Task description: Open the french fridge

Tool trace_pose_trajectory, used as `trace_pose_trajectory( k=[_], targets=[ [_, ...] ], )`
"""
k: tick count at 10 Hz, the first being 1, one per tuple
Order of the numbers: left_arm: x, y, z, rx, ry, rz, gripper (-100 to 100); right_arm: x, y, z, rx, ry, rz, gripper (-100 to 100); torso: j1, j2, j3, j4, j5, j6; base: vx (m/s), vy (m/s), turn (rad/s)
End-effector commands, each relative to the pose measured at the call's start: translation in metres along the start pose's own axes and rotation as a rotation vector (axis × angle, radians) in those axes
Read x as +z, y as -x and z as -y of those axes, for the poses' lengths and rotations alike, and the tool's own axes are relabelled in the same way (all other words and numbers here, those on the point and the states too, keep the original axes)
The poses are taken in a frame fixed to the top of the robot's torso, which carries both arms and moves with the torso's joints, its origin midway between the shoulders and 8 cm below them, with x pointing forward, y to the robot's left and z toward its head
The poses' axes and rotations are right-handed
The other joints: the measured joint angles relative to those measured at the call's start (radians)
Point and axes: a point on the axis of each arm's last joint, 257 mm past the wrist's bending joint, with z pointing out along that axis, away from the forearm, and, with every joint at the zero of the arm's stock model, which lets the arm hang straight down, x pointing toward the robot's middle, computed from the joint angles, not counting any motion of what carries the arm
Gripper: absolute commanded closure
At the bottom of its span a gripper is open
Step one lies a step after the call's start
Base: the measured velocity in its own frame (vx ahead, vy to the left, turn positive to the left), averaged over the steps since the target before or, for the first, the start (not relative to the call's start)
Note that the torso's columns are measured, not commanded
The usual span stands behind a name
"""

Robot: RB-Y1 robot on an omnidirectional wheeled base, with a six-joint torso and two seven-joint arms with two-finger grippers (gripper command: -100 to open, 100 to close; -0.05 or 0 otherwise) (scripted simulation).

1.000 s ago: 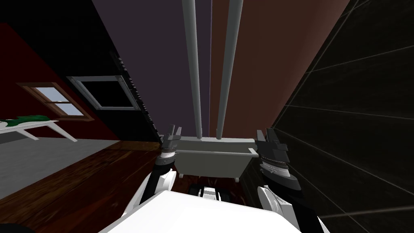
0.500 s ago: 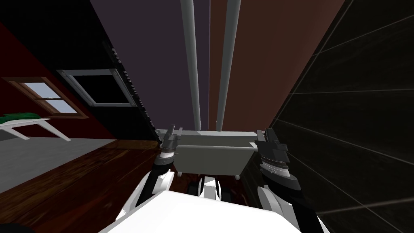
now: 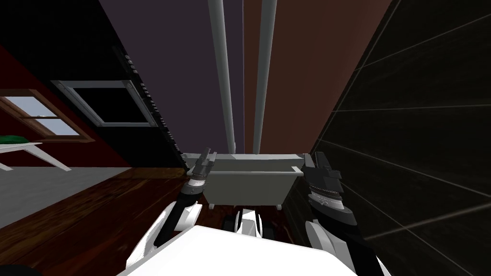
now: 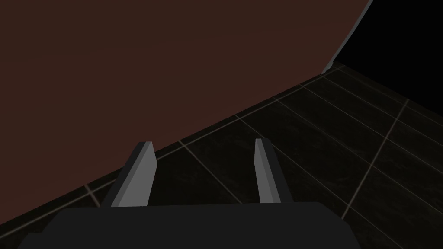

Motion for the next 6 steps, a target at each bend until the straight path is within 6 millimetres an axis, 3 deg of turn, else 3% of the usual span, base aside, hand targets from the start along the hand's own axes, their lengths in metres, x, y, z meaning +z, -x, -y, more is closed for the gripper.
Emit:
trace_pose_trajectory(
  k=[1,6],
  targets=[
    [-0.001,0.002,-0.009,0.043,0.046,-0.037,-100,0.0,0.0,0.0,0.0,0.0,0.0,0,0.0,0.0,0.0,0.0,0.0,0.0,-0.02,-0.031,-0.077],
    [-0.002,0.006,-0.026,0.129,0.127,-0.102,-100,0.0,0.0,0.0,0.0,0.0,0.0,0,0.0,0.0,0.0,0.0,0.0,0.0,-0.024,-0.028,-0.066]
  ],
)
